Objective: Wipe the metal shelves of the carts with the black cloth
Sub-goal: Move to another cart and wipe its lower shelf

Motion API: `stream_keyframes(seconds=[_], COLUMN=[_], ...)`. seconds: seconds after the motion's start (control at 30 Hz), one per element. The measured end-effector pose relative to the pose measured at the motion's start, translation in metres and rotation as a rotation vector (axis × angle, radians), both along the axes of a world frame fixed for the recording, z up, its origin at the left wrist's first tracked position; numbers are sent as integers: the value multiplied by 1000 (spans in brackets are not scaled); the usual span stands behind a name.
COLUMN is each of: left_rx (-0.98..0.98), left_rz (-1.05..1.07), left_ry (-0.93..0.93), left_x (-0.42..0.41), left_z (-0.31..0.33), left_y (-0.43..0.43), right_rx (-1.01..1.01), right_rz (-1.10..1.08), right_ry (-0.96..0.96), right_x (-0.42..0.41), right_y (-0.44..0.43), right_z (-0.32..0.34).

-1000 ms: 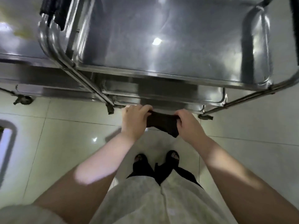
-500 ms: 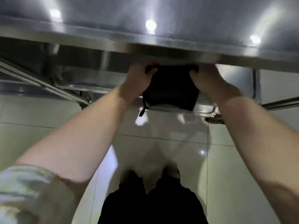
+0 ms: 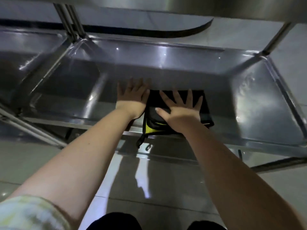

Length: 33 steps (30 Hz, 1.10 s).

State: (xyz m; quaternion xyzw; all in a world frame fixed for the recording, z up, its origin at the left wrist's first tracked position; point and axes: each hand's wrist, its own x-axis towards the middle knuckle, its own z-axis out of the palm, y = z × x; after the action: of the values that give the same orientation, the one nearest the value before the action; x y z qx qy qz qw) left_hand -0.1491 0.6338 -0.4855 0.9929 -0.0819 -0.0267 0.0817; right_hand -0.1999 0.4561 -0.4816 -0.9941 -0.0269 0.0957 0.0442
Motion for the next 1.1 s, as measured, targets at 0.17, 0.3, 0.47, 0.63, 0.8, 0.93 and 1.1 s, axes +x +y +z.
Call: stream_keyframes(seconds=[0.17,0.3,0.47,0.63,0.8,0.93,1.1], left_rx=[91,100,65,46,44,46,26], left_rz=[-32,-38,-12,-2,0,8,16], left_ry=[-71,-16,43,48,63,66,53], left_x=[-4,2,4,-1,-1,-2,-2], left_z=[-2,-2,0,1,2,1,1], left_y=[1,-1,-1,-2,-3,-3,-1], right_rx=[21,42,45,30,38,24,-21], right_rz=[-67,-100,-46,60,-289,-319,-32], right_ry=[-23,-5,6,1,16,-24,-24], right_x=[49,95,47,-35,45,55,8], right_y=[-20,-33,-29,-45,-107,-76,-12], right_z=[4,8,10,8,11,9,4])
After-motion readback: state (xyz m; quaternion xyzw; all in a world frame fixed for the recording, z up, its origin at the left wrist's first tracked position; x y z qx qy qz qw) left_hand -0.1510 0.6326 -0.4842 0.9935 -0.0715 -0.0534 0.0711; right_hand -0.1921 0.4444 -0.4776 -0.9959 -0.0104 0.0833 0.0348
